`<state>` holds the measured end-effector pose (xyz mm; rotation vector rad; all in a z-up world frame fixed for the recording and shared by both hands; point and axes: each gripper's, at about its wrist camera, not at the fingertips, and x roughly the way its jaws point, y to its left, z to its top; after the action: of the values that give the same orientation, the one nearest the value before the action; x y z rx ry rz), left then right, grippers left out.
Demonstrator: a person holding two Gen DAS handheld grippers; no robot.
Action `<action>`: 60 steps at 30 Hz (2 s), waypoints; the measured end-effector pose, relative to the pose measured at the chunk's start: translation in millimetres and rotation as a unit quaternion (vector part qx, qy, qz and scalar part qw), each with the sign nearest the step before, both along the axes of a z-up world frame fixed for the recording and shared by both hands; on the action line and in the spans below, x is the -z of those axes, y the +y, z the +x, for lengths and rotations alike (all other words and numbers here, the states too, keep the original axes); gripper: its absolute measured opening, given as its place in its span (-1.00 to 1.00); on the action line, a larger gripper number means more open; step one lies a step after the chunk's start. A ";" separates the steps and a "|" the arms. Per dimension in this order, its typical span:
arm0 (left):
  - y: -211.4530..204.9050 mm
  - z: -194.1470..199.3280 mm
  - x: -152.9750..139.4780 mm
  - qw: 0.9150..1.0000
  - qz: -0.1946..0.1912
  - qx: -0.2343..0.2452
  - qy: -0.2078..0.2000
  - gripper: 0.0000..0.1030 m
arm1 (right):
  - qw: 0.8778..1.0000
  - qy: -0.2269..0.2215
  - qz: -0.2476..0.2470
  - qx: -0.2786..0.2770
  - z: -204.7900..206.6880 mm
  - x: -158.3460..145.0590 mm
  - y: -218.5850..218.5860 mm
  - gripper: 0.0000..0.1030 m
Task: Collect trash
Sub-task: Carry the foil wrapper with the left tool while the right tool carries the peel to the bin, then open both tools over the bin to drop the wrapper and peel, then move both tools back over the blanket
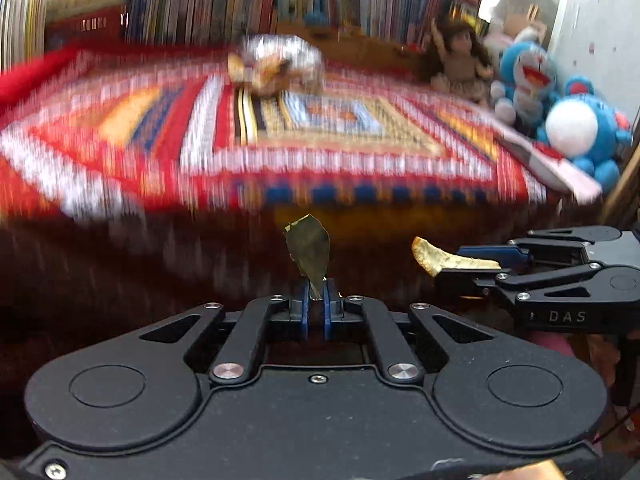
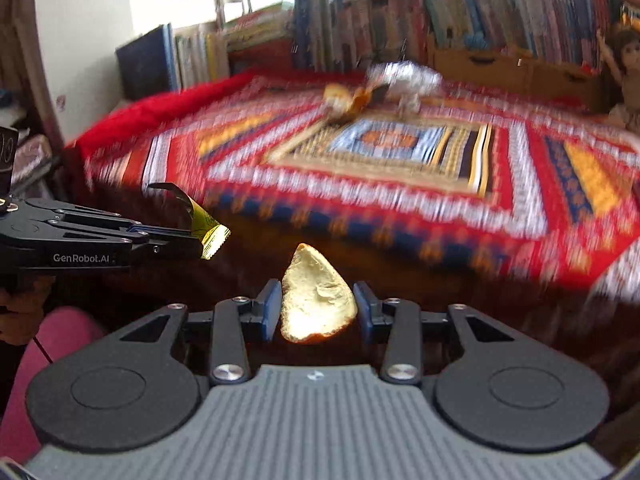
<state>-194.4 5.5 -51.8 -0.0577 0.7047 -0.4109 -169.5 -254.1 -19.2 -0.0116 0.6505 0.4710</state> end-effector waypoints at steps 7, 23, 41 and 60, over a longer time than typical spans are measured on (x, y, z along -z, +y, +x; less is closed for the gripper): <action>-7.4 -3.8 77.2 0.994 0.024 0.013 0.109 -0.88 | 0.995 0.095 -0.022 -0.023 -6.8 62.3 17.0 -0.15; -4.6 38.8 258.9 0.949 0.060 -0.078 0.300 -0.88 | 0.957 0.289 -0.015 0.003 32.4 229.4 44.1 -0.15; -15.8 42.7 290.2 0.937 0.082 -0.070 0.331 -0.71 | 0.939 0.341 -0.022 0.032 50.5 265.3 39.3 0.23; -19.0 12.5 184.2 0.973 0.092 -0.038 0.206 0.13 | 0.971 0.237 -0.001 0.041 33.9 178.9 20.9 0.50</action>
<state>-181.9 -13.5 -236.1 0.0067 1.1443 -0.2580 -135.6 -233.2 -198.1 0.1281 1.1162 0.3951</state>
